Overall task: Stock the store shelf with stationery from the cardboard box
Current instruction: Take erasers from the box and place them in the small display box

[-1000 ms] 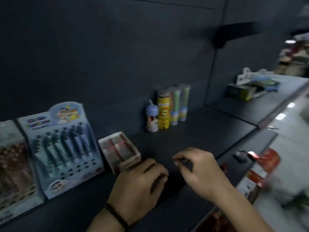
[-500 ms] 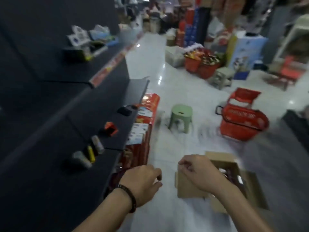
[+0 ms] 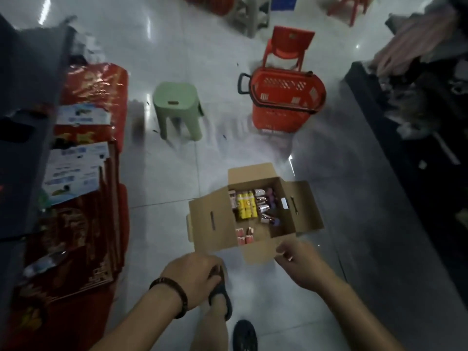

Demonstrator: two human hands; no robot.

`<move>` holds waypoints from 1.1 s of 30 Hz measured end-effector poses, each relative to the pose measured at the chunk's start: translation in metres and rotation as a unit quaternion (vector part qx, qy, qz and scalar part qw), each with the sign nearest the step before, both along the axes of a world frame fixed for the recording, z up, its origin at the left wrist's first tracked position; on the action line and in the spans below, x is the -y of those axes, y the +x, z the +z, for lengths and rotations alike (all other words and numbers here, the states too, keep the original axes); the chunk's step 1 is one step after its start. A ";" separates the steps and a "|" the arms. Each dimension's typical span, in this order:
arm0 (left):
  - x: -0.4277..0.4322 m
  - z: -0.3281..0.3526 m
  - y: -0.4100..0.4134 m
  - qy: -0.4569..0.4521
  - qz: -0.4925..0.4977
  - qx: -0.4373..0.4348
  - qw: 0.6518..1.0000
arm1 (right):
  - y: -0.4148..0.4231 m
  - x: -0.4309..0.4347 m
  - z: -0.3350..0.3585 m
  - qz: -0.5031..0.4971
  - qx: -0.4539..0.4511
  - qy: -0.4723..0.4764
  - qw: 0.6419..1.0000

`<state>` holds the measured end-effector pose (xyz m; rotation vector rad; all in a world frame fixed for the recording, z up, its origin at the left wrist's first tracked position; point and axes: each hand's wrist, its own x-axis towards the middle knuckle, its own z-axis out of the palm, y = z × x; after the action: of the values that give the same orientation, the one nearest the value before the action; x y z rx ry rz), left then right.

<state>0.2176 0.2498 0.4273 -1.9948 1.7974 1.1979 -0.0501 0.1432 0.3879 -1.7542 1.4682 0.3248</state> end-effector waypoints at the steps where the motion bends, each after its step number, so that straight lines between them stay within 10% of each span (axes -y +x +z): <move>1: 0.019 -0.026 0.000 0.011 0.003 -0.006 1.000 | 0.001 0.014 -0.022 -0.010 -0.004 0.004 1.000; 19: 0.142 -0.507 -0.070 0.129 0.219 -0.067 0.965 | 0.049 0.173 -0.575 0.109 -0.117 0.144 0.977; 33: 0.131 -0.580 -0.087 0.137 0.248 -0.045 0.958 | 0.044 0.155 -0.668 0.165 -0.135 0.173 0.962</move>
<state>0.1308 0.1186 -0.1526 -2.3151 1.1023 1.5937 -0.0057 -0.0119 -0.2801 -1.7049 1.2019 0.9699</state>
